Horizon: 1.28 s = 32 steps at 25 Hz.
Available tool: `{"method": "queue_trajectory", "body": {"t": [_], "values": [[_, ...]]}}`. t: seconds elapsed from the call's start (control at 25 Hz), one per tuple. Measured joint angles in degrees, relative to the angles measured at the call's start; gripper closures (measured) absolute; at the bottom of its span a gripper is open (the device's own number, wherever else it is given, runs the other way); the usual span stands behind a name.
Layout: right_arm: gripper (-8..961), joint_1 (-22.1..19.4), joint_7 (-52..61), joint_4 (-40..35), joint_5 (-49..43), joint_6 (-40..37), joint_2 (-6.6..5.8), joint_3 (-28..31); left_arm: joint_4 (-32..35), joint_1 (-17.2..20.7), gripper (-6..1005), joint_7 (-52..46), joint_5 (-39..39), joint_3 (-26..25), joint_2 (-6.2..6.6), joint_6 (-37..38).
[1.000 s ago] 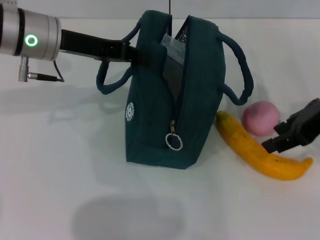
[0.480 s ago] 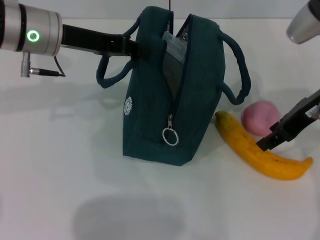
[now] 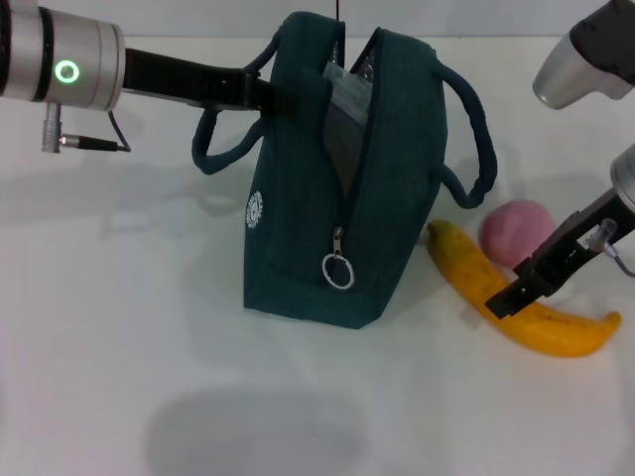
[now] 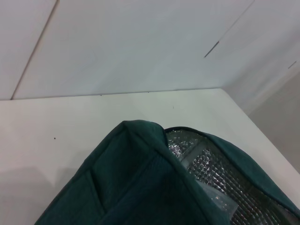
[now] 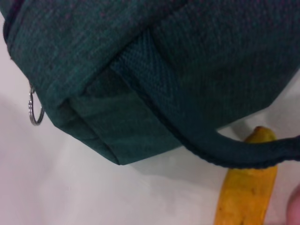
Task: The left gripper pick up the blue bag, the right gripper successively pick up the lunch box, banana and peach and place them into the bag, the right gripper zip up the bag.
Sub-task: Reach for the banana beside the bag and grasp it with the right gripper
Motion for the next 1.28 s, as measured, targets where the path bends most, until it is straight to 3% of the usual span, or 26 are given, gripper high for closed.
{"method": "queue_trajectory", "body": {"t": [0.28,0.52,0.92,1.28], "values": [[277,0.4,0.0,3.1,0.6,1.1,-0.08,-0.1,-0.2,0.1,950,0.4,0.0,0.1,-0.15,0.0],[85,0.5,0.0,4.3,0.3,2.4,0.05,-1.3,-0.2,0.3,950,0.4,0.0,0.1,-0.24,0.0],[70,0.7,0.3,6.6,0.0,4.0,-0.02,-4.0,-0.2,0.6,950,0.3,0.0,0.0,-0.43,0.3],[209,0.4,0.5,7.0,-1.4,3.6,-0.10,-4.1,-0.1,0.7,949,0.1,-0.1,0.0,-0.70,0.4]]}}
